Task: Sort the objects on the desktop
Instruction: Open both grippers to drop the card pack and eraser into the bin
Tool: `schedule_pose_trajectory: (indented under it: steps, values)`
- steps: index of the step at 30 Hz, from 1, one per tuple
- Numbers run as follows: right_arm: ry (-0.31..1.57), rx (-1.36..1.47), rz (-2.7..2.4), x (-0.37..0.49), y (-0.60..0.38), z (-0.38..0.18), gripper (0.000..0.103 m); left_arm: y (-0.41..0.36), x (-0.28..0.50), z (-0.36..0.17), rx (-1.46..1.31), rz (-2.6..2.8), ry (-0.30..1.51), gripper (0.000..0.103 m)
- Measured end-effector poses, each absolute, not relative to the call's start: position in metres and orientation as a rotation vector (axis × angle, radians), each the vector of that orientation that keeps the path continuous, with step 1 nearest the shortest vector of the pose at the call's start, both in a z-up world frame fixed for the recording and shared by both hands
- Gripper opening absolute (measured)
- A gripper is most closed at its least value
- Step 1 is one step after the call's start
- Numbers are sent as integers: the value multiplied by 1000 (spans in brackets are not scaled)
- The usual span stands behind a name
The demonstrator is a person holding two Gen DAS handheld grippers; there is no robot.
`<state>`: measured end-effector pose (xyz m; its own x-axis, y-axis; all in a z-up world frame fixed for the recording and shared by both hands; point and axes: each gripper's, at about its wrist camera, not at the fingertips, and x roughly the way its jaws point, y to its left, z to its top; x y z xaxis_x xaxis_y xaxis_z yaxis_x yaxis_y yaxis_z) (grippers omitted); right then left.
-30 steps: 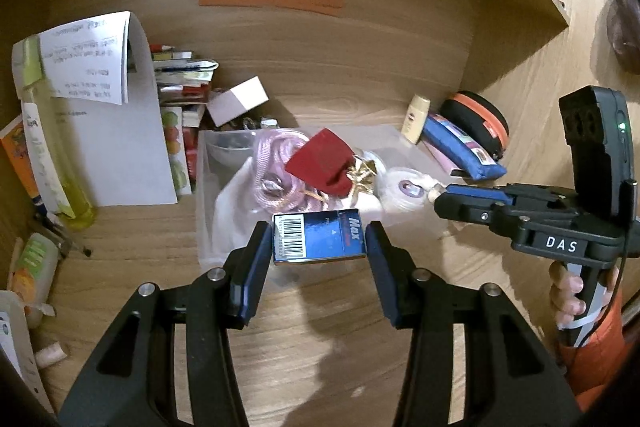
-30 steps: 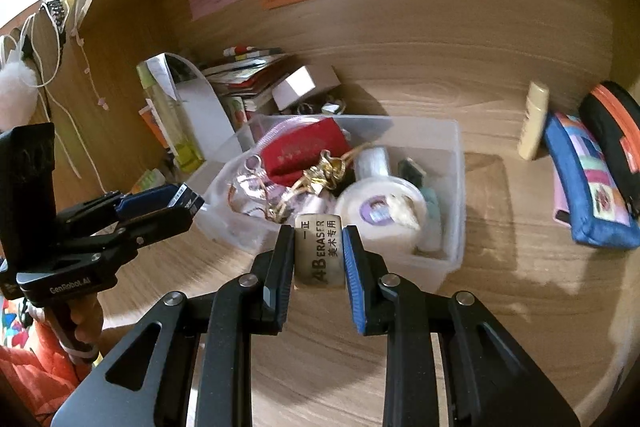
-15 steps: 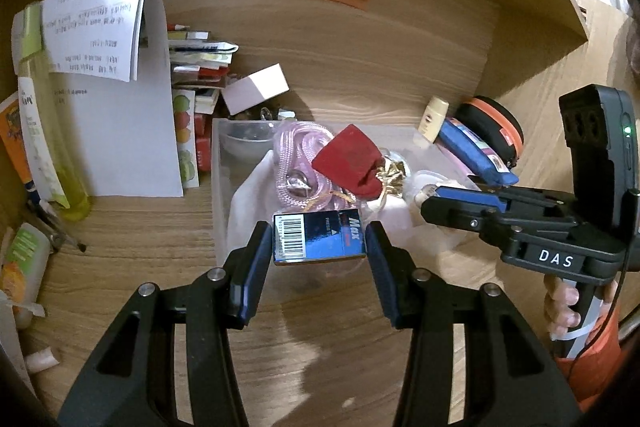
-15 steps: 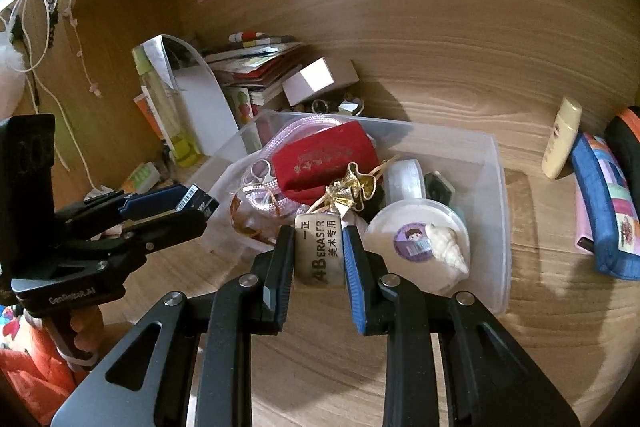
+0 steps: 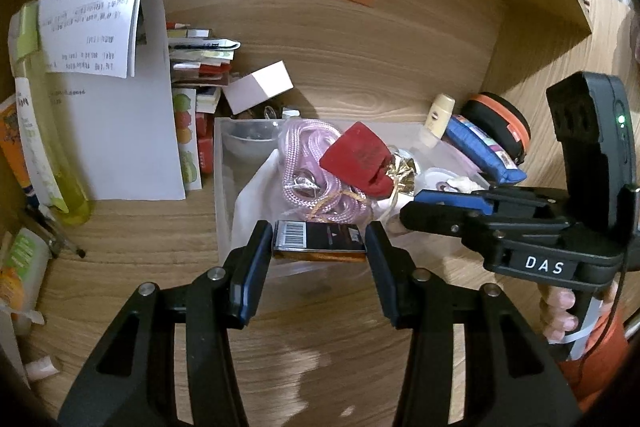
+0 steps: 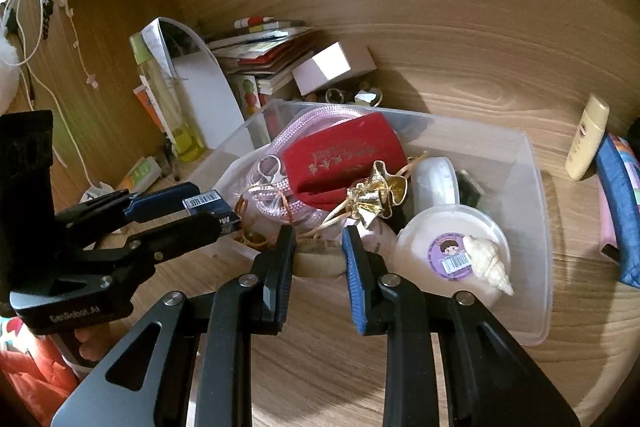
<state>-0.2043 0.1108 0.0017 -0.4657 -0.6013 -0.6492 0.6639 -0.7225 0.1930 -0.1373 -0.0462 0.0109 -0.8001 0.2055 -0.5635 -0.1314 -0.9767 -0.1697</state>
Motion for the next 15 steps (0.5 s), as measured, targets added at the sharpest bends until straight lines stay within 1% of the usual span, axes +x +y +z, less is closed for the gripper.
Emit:
schedule_pose_trajectory:
  steps: [11,13,15]
  values:
    - [120,922,-2207,-200,110,5,23,-37,-135,8,-886,2862,-79,50]
    - [123,924,-2208,-198,110,6,24,-36,-135,8,-886,2868,-69,50]
    - [127,924,-2199,-196,110,7,28,-36,-135,8,-888,2870,-72,50]
